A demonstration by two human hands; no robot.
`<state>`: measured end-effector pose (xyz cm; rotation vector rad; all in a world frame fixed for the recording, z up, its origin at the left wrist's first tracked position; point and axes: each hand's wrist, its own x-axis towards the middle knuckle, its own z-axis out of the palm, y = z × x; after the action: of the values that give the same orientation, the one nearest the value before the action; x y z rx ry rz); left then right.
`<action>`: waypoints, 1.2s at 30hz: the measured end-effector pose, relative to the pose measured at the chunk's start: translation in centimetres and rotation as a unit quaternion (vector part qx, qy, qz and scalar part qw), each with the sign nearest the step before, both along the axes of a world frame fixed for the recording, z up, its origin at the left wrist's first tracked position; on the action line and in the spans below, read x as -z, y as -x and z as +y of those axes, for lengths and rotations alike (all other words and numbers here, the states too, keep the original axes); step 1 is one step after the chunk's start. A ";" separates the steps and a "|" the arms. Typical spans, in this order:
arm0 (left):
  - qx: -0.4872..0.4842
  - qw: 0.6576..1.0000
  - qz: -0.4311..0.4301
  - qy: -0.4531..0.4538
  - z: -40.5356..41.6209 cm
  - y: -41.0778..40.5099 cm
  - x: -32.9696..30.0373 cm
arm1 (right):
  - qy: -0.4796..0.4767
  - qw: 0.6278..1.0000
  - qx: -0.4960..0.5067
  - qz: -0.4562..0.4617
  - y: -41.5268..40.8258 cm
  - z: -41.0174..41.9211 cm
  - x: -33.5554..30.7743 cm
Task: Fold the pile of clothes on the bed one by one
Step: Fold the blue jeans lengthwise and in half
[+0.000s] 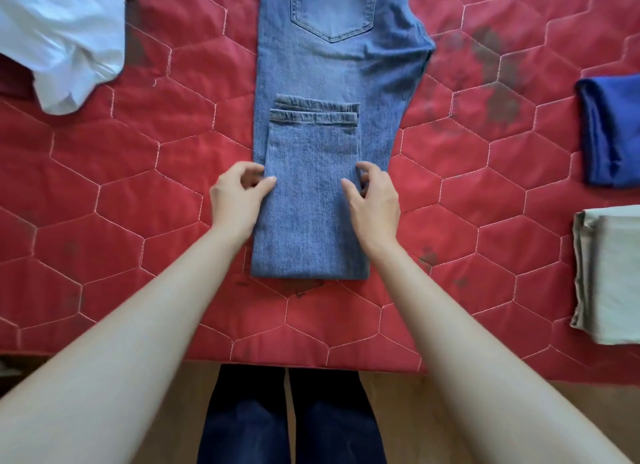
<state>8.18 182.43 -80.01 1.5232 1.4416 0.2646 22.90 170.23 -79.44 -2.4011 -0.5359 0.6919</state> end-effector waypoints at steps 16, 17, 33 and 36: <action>0.019 0.999 -0.018 -0.036 5.5 -4.6 0.6 | 0.041 0.995 0.060 -0.060 -3.5 5.2 0.9; 0.028 0.999 0.004 -0.036 5.7 -4.9 0.7 | 0.060 0.995 0.060 -0.056 -3.8 5.5 1.0; 0.121 0.974 0.189 -0.030 6.3 -7.0 -0.4 | 0.040 0.993 0.107 0.005 -4.4 7.4 1.1; 0.084 0.990 0.115 -0.019 6.7 -6.5 -1.2 | -0.009 0.994 0.109 0.018 -4.5 7.3 0.7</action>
<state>14.72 189.11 -78.78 1.7402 1.4795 0.0141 27.38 177.57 -80.10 -2.3795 -0.2586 0.6297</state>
